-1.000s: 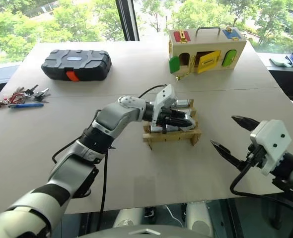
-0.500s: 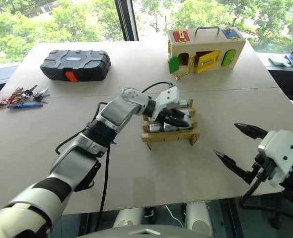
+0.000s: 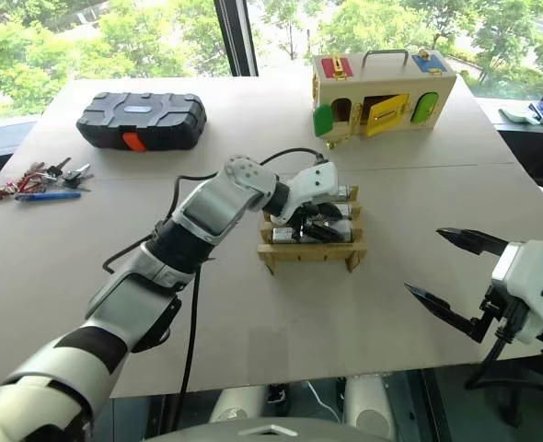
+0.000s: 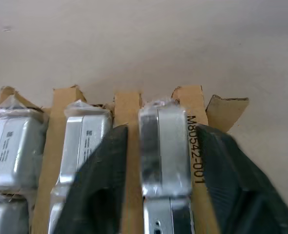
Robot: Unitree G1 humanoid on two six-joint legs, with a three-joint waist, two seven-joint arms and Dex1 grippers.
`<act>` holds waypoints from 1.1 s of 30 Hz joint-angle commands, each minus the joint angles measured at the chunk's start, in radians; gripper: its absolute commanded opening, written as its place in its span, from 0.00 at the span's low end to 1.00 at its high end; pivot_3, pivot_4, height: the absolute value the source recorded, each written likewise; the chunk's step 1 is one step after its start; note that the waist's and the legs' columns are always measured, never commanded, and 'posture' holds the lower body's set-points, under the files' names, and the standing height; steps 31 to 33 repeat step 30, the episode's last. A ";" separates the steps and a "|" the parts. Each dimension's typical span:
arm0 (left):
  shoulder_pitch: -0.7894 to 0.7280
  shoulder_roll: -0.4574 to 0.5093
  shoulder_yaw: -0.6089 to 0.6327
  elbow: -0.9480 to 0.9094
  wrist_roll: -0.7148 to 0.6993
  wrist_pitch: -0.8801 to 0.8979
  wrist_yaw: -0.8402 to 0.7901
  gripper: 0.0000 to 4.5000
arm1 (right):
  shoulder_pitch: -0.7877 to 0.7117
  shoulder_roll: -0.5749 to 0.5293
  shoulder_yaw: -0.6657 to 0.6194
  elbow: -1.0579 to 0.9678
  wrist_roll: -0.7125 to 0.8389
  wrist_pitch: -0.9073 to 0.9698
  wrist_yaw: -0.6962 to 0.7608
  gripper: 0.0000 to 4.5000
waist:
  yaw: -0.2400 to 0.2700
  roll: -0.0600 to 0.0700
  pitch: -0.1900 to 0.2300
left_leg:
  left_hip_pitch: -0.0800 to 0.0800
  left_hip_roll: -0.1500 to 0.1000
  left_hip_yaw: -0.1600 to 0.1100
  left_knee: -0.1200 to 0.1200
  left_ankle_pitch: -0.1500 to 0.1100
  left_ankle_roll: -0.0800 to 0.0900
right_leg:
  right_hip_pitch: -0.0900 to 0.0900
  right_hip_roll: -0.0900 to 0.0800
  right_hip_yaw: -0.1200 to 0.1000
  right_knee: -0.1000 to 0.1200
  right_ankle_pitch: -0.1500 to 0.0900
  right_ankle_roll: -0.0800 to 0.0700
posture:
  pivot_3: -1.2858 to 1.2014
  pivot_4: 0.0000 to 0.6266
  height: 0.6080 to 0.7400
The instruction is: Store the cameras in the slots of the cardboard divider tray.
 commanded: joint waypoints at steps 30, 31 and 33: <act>1.003 0.119 0.947 -0.547 -0.375 -0.229 0.461 1.00 | -0.148 0.227 0.243 0.117 -0.309 0.000 -0.462 1.00 | -0.004 -0.001 -0.003 | 0.005 0.000 0.001 0.007 -0.004 -0.004 | -0.001 -0.005 0.004 0.011 0.000 -0.001 | 0.52 0.24 1.00; 1.003 0.119 0.947 -0.547 -0.375 -0.229 0.461 1.00 | -0.148 0.227 0.243 0.117 -0.309 0.000 -0.462 1.00 | -0.004 -0.001 -0.003 | 0.005 0.000 0.001 0.007 -0.004 -0.004 | -0.001 -0.005 0.004 0.011 0.000 -0.001 | 0.52 0.24 1.00; 1.003 0.119 0.947 -0.547 -0.375 -0.229 0.461 1.00 | -0.148 0.227 0.243 0.117 -0.309 0.000 -0.462 1.00 | -0.004 -0.001 -0.003 | 0.005 0.000 0.001 0.007 -0.004 -0.004 | -0.001 -0.005 0.004 0.011 0.000 -0.001 | 0.52 0.24 1.00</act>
